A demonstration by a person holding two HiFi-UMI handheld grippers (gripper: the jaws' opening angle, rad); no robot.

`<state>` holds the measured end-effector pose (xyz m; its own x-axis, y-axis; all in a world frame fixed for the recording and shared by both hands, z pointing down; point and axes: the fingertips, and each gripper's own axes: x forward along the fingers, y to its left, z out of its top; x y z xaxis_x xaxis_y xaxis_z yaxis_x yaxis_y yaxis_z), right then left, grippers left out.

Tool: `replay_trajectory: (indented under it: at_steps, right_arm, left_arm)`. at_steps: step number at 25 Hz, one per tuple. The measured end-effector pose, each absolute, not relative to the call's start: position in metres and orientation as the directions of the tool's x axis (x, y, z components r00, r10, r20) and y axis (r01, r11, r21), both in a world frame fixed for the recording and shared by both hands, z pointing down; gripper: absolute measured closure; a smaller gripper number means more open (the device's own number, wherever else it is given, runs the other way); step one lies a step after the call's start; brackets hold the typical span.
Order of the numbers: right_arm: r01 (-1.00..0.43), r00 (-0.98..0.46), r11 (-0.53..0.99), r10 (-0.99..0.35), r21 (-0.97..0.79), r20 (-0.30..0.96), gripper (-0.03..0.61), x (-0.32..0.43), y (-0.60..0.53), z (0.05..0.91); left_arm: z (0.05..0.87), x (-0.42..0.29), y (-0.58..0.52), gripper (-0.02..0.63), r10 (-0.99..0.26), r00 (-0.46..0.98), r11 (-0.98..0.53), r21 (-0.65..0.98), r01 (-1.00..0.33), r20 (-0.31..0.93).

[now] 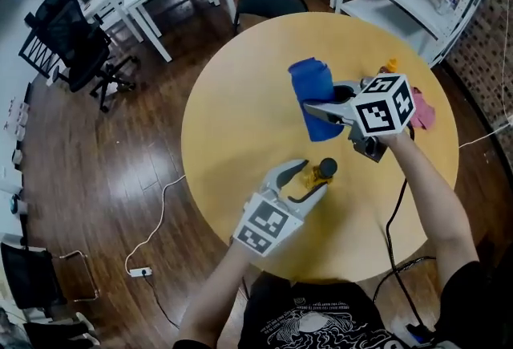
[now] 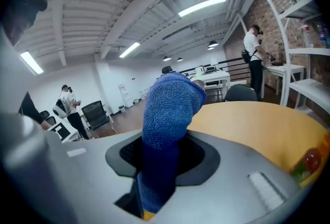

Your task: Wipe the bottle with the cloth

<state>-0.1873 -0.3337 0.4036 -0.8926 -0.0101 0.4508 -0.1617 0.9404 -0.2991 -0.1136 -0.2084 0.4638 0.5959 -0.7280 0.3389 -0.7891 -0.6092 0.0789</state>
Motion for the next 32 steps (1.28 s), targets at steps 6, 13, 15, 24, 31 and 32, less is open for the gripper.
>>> replay_trajectory:
  at_steps: [6,13,15,24,31,32]
  right_arm:
    - [-0.311,-0.849,0.883,-0.092,-0.351,0.52,0.443,-0.11,-0.302,0.416]
    - [-0.361,-0.834,0.839,-0.095,-0.407,0.543,0.443,-0.079,-0.246,0.437]
    - [-0.374,-0.836,0.826,-0.103,-0.422,0.539,0.443,-0.073,-0.234,0.439]
    - [-0.429,-0.825,0.769,-0.119,-0.475,0.553,0.444,-0.058,-0.194,0.461]
    - [-0.385,-0.82,0.794,-0.06,-0.471,0.568,0.443,-0.061,-0.147,0.456]
    - [-0.369,-0.818,0.806,-0.046,-0.463,0.573,0.445,-0.064,-0.141,0.453]
  left_arm:
    - [0.47,-0.096,-0.214,0.385,-0.665,0.66,-0.683,0.073,-0.727,0.349]
    - [0.473,-0.088,-0.213,0.387,-0.63,0.686,-0.721,0.055,-0.691,0.363]
    - [0.471,-0.087,-0.214,0.387,-0.632,0.685,-0.722,0.046,-0.69,0.362]
    - [0.472,-0.089,-0.214,0.394,-0.636,0.686,-0.724,0.037,-0.689,0.354]
    - [0.47,-0.087,-0.212,0.394,-0.632,0.691,-0.728,0.038,-0.685,0.351]
    - [0.47,-0.087,-0.213,0.394,-0.631,0.692,-0.729,0.037,-0.684,0.35]
